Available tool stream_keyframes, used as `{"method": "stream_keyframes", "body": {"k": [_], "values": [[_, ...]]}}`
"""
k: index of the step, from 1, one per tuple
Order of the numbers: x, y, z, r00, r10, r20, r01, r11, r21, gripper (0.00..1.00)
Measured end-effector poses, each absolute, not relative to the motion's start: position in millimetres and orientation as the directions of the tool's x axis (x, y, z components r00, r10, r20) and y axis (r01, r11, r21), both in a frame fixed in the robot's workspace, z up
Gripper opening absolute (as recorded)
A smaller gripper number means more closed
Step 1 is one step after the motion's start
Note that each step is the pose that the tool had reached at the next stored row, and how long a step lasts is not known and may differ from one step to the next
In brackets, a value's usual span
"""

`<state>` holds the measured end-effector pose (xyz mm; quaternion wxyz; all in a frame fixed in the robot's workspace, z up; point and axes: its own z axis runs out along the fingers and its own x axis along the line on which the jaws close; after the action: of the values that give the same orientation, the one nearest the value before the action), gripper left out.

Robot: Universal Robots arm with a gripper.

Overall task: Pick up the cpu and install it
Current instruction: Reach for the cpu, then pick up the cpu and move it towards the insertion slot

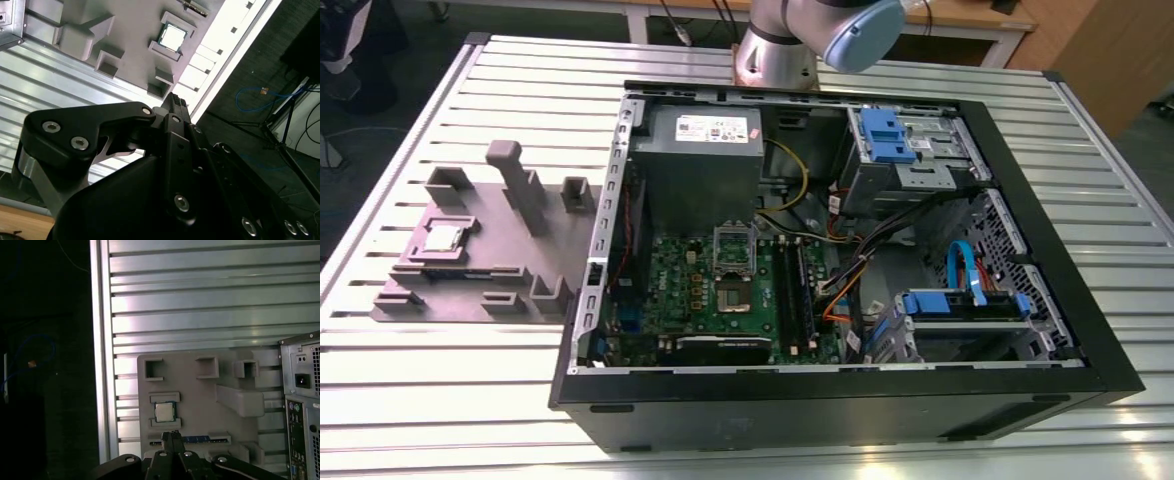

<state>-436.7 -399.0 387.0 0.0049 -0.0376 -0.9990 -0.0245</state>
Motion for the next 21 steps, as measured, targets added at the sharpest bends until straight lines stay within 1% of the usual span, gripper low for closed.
{"method": "stream_keyframes", "body": {"k": [18,21], "values": [[-437.2,-399.1,387.0,-0.997,0.075,0.012,0.075,0.996,0.049,0.11],[-437.2,-399.1,386.9,-0.997,0.075,0.012,0.075,0.996,0.049,0.29]]}}
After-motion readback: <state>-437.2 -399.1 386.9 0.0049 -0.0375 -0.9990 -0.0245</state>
